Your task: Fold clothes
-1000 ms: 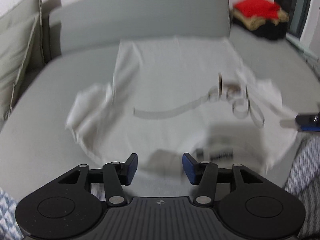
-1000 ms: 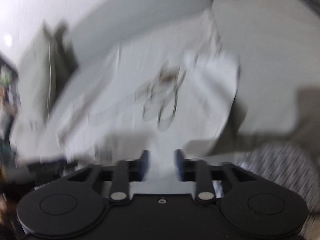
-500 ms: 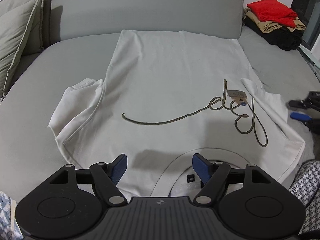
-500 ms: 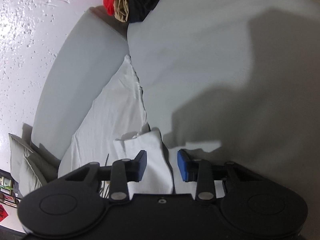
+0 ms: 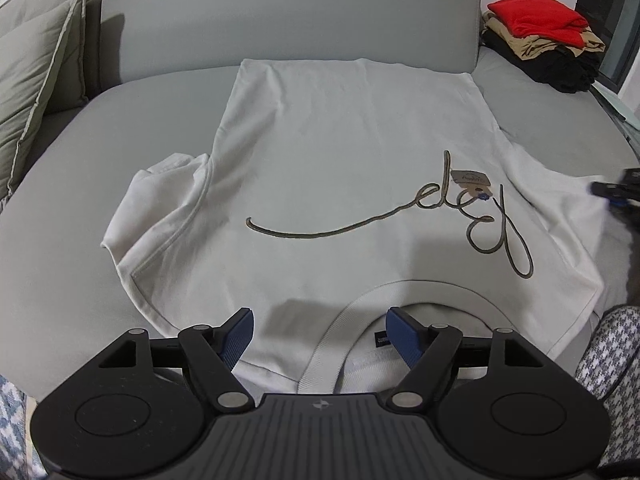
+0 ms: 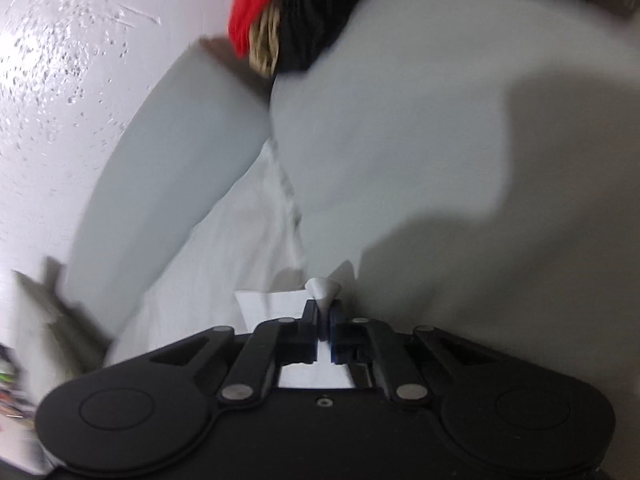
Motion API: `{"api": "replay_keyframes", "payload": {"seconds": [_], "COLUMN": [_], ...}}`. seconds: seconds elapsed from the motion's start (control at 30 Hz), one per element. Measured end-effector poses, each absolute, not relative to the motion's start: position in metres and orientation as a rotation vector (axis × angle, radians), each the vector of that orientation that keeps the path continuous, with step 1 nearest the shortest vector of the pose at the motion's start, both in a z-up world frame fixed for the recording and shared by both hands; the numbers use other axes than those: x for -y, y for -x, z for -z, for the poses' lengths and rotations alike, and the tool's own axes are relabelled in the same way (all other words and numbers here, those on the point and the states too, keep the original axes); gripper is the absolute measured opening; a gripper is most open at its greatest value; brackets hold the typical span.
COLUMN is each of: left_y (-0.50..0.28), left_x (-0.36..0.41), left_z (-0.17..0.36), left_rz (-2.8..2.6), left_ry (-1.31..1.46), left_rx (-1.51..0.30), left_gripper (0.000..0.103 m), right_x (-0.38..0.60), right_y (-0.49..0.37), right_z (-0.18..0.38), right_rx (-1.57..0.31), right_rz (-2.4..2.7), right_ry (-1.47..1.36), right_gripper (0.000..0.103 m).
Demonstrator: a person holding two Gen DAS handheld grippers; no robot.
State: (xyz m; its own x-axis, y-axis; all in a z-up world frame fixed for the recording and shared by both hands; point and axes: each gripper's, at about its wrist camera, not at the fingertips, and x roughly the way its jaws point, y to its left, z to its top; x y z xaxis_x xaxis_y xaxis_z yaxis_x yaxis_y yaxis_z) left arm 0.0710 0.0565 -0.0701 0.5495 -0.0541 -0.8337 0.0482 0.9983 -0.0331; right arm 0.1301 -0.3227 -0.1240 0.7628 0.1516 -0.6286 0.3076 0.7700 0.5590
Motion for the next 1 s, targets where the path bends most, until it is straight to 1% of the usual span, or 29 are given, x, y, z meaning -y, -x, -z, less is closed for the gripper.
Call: {"api": "replay_keyframes", "payload": {"seconds": [0.1,0.3,0.33,0.37,0.4,0.43,0.47,0.5,0.53,0.63,0.67,0.7,0.73,0.77,0.8,0.83,0.9,0.97,1.0], "left_y": [-0.07,-0.066,-0.065,-0.063,-0.061,-0.06,-0.058,-0.057,-0.055,-0.051,-0.051,-0.052,-0.055,-0.057,-0.06,-0.062,-0.067,-0.07,-0.071], "left_x": [-0.053,-0.055,-0.058,-0.061,-0.064,-0.067,-0.07,-0.073,-0.076,-0.088,-0.091,-0.094,-0.094,-0.094,-0.094,-0.094,-0.09,-0.088,-0.088], "left_z": [0.073,0.079,0.079,0.078,0.077,0.076,0.074,0.073,0.073,0.072,0.073,0.074,0.076,0.077,0.078,0.08,0.084,0.091,0.094], "left_rz": [0.07,0.049,0.044,0.038,0.03,0.023,0.015,0.008,0.001,-0.039,-0.056,-0.068,-0.07,-0.072,-0.073,-0.076,-0.084,-0.096,-0.095], "left_ry": [0.008,-0.016,-0.012,-0.01,-0.011,-0.012,-0.013,-0.013,-0.012,-0.001,0.007,0.012,0.009,0.006,0.003,-0.004,-0.031,-0.064,-0.069], "left_rx": [-0.987,-0.982,-0.979,-0.975,-0.969,-0.964,-0.958,-0.951,-0.943,-0.905,-0.89,-0.879,-0.874,-0.869,-0.864,-0.861,-0.86,-0.874,-0.886], "left_gripper": [0.073,0.073,0.073,0.073,0.073,0.073,0.073,0.073,0.073,0.072,0.066,0.062,0.046,0.028,0.021,0.016,0.018,0.023,0.024], "right_x": [0.321,0.315,0.312,0.309,0.306,0.303,0.3,0.298,0.296,0.288,0.281,0.274,0.265,0.255,0.243,0.23,0.203,0.177,0.167], "right_y": [-0.107,-0.111,-0.113,-0.115,-0.115,-0.113,-0.107,-0.1,-0.094,-0.077,-0.075,-0.072,-0.07,-0.07,-0.072,-0.074,-0.078,-0.082,-0.083], "right_z": [0.103,0.113,0.111,0.107,0.103,0.098,0.092,0.087,0.082,0.068,0.067,0.067,0.068,0.071,0.075,0.079,0.085,0.09,0.092], "right_rx": [-0.627,-0.698,-0.706,-0.718,-0.724,-0.722,-0.715,-0.709,-0.705,-0.699,-0.708,-0.72,-0.734,-0.753,-0.78,-0.809,-0.861,-0.907,-0.923], "right_rz": [0.241,0.324,0.328,0.327,0.326,0.331,0.34,0.333,0.318,0.26,0.213,0.157,0.094,0.035,-0.013,-0.059,-0.128,-0.203,-0.236], "right_ry": [-0.545,-0.425,-0.411,-0.403,-0.397,-0.392,-0.387,-0.39,-0.398,-0.424,-0.43,-0.434,-0.436,-0.433,-0.423,-0.409,-0.377,-0.344,-0.333], "right_gripper": [0.005,0.005,0.011,0.02,0.025,0.038,0.054,0.064,0.065,0.065,0.061,0.048,0.038,0.024,0.02,0.02,0.02,0.021,0.021]}}
